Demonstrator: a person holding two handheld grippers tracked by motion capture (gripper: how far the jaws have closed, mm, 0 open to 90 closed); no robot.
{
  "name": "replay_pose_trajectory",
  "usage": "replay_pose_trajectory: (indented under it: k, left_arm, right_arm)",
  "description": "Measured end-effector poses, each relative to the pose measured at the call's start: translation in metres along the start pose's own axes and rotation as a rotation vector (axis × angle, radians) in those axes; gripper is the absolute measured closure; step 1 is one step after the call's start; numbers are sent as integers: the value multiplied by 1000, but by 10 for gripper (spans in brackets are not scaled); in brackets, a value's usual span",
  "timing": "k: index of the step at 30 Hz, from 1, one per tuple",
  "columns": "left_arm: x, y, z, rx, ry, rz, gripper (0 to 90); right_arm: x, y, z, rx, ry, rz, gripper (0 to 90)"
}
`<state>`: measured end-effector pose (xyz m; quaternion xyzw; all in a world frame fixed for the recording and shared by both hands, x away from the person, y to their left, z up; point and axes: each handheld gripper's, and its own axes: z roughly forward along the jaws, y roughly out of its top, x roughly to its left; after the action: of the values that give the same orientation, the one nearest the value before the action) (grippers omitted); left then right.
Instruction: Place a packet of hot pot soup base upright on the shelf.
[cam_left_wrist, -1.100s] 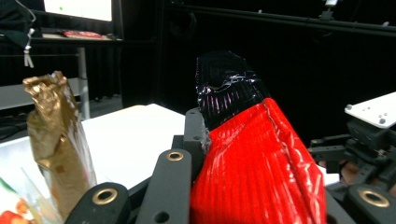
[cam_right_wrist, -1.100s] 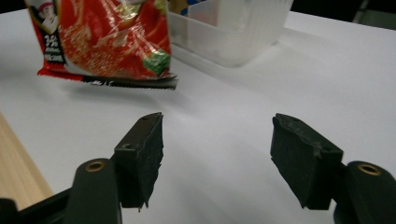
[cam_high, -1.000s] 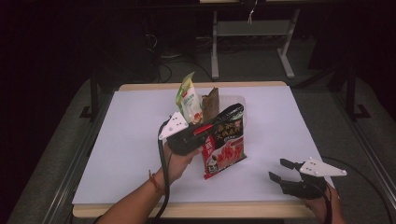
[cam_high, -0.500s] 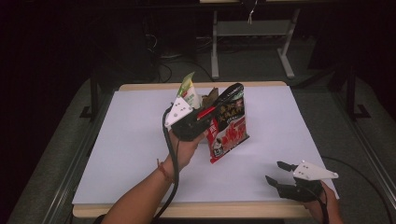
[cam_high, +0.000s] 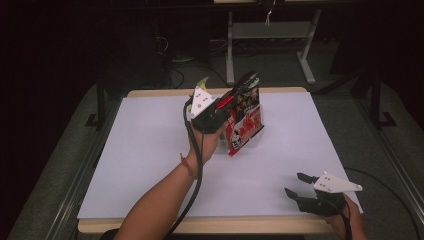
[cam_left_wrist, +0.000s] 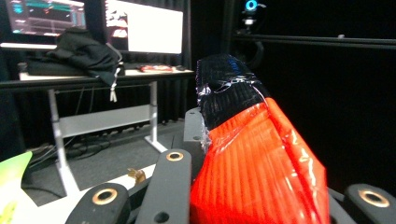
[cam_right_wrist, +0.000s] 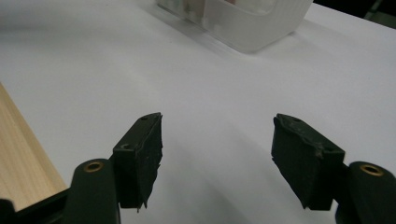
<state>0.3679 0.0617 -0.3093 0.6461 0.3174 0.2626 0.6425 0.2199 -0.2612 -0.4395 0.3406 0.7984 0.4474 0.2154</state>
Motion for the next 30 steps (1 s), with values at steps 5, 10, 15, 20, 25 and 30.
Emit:
replay_pose_trajectory:
  k: [5, 10, 15, 20, 25, 30]
  left_arm:
    - [0, 1, 18, 10, 58, 27, 779]
    - [-1, 0, 37, 14, 110, 31, 778]
    - [-2, -3, 52, 24, 151, 44, 776]
    - [-3, -15, 66, 16, 180, 45, 773]
    - [-4, -28, 75, 14, 170, 41, 761]
    - [-8, -34, 78, 3, 135, 99, 754]
  right_arm:
    - [2, 0, 1, 3, 8, -10, 329]
    - [1, -1, 1, 5, 10, -1, 329]
    - [1, -1, 1, 3, 10, -1, 329]
    - [3, -1, 1, 9, 21, -4, 334]
    - [4, 0, 1, 8, 30, -17, 334]
    - [6, 0, 1, 11, 38, -25, 334]
